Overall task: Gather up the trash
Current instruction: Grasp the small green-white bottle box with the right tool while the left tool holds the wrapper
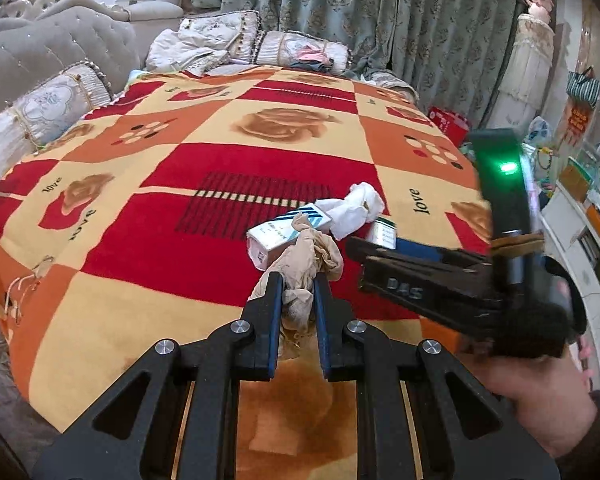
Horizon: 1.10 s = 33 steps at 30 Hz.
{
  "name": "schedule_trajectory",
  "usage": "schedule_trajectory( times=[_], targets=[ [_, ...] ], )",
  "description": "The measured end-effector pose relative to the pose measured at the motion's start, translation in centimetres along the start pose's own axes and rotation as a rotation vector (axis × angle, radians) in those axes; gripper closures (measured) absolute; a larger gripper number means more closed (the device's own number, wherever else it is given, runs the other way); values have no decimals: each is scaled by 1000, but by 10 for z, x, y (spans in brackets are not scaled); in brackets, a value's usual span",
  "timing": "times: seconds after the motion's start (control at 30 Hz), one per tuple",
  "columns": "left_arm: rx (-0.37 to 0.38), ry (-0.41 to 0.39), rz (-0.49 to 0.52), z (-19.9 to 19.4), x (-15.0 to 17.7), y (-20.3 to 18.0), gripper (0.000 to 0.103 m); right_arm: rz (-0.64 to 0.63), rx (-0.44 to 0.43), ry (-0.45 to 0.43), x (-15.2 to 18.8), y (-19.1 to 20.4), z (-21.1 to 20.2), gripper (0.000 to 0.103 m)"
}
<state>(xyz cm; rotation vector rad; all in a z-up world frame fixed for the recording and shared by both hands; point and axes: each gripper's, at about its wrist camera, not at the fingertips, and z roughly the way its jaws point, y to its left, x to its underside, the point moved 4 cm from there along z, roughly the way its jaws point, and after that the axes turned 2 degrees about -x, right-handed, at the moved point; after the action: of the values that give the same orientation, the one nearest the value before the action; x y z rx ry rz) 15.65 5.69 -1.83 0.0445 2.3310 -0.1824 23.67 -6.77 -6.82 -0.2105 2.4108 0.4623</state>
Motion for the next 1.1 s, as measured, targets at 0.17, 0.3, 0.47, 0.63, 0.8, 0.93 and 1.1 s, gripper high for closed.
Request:
schedule_trajectory(
  times=[0.17, 0.3, 0.47, 0.63, 0.8, 0.93, 1.1],
  targets=[
    [40, 8, -6, -1, 0, -2, 90, -30, 33, 8, 3, -3, 8, 73],
    [62, 28, -28, 2, 2, -2, 90, -38, 31, -18, 5, -6, -8, 76],
    [73, 32, -24, 1, 3, -13, 90, -79, 23, -36, 11, -15, -39, 77],
    [72, 30, 26, 0, 7, -38, 90, -179, 25, -40, 25, -31, -73, 77],
    [78, 30, 67, -2, 13, -63, 90, -260, 58, -56, 49, -69, -102, 78],
    [83, 28, 105, -1, 16, -77, 90, -161, 88, -69, 55, -105, -109, 78],
    [74, 41, 123, 4, 19, -79, 90, -101, 110, -127, 52, -123, -129, 79]
  ],
)
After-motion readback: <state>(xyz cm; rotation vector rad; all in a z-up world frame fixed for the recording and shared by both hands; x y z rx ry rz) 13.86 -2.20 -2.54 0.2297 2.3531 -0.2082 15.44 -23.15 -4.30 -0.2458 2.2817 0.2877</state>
